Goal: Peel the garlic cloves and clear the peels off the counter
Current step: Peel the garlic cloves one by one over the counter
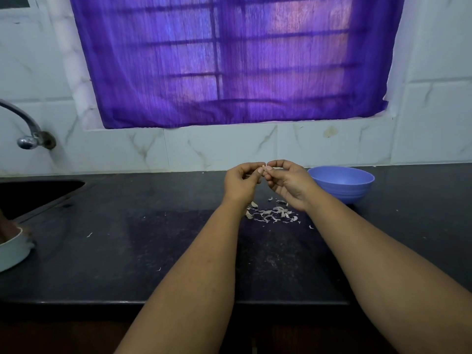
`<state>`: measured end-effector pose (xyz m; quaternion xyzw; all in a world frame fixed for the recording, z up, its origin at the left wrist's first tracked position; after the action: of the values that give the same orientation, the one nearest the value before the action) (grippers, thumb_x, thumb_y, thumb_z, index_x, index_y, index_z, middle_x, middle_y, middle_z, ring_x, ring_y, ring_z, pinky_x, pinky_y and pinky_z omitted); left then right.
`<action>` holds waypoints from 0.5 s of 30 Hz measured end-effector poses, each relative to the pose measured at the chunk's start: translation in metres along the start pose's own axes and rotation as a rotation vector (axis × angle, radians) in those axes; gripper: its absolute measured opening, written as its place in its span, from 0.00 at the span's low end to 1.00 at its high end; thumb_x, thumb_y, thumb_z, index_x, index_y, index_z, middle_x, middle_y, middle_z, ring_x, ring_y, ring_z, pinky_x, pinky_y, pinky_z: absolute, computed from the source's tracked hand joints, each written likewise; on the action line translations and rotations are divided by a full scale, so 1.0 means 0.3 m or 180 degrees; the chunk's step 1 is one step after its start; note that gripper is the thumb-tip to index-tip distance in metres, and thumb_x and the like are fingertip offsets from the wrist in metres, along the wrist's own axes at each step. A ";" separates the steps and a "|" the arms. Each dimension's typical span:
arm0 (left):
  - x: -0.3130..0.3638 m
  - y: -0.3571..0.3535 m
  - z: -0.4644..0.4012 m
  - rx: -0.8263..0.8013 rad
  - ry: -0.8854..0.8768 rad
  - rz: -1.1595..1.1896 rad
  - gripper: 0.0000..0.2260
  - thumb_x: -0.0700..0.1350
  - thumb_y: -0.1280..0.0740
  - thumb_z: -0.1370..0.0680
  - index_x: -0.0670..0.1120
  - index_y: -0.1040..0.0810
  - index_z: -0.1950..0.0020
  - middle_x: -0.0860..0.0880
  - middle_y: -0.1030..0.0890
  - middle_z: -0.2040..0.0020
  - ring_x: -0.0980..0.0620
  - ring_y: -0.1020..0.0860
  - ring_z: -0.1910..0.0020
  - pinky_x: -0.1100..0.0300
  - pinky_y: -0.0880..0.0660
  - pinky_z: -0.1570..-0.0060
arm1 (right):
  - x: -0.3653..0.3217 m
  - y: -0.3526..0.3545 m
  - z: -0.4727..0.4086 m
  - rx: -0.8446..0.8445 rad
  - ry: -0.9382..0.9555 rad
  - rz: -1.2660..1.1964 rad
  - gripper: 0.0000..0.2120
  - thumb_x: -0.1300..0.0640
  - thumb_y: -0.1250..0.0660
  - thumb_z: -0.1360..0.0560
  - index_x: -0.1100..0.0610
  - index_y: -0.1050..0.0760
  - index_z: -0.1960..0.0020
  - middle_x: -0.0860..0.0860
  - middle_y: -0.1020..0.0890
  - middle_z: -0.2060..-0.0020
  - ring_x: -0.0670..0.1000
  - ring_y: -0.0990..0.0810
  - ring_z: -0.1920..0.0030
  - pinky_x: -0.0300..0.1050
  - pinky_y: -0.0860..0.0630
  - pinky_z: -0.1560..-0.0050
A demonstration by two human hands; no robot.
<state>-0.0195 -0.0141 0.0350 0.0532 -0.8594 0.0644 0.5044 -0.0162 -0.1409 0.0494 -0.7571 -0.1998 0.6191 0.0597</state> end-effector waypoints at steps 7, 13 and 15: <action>-0.003 -0.006 0.007 0.0023 -0.0062 0.0004 0.04 0.38 0.33 0.22 0.43 0.19 0.49 0.49 0.19 0.59 0.56 0.25 0.61 0.65 0.25 0.60 | -0.003 -0.008 0.006 0.0039 0.0092 0.0310 0.03 0.65 0.33 0.23 0.59 0.24 0.54 0.52 0.19 0.68 0.45 0.22 0.67 0.35 0.23 0.64; 0.001 -0.007 0.009 0.0178 0.0091 0.0025 0.02 0.41 0.33 0.21 0.43 0.22 0.51 0.47 0.20 0.59 0.55 0.24 0.65 0.69 0.27 0.68 | 0.005 0.012 -0.017 0.0560 0.1099 0.2461 0.03 0.59 0.33 0.23 0.52 0.23 0.53 0.45 0.19 0.62 0.43 0.21 0.62 0.35 0.25 0.59; 0.003 -0.005 0.010 0.0168 0.0234 0.0130 0.02 0.41 0.33 0.21 0.43 0.23 0.52 0.46 0.18 0.57 0.55 0.22 0.66 0.69 0.27 0.69 | -0.006 0.021 -0.021 0.0525 0.1444 0.2789 0.04 0.57 0.32 0.24 0.47 0.22 0.53 0.41 0.19 0.59 0.41 0.20 0.57 0.35 0.24 0.54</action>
<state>-0.0223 -0.0160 0.0343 0.0466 -0.8392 0.0993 0.5326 -0.0089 -0.1464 0.0505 -0.8782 0.2046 0.4195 -0.1044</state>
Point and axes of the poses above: each hand's wrist, its own z-axis away from the middle knuckle, its own y-axis out of the back of the hand, x = y × z, the point moved 1 cm from there along -z, towards the middle knuckle
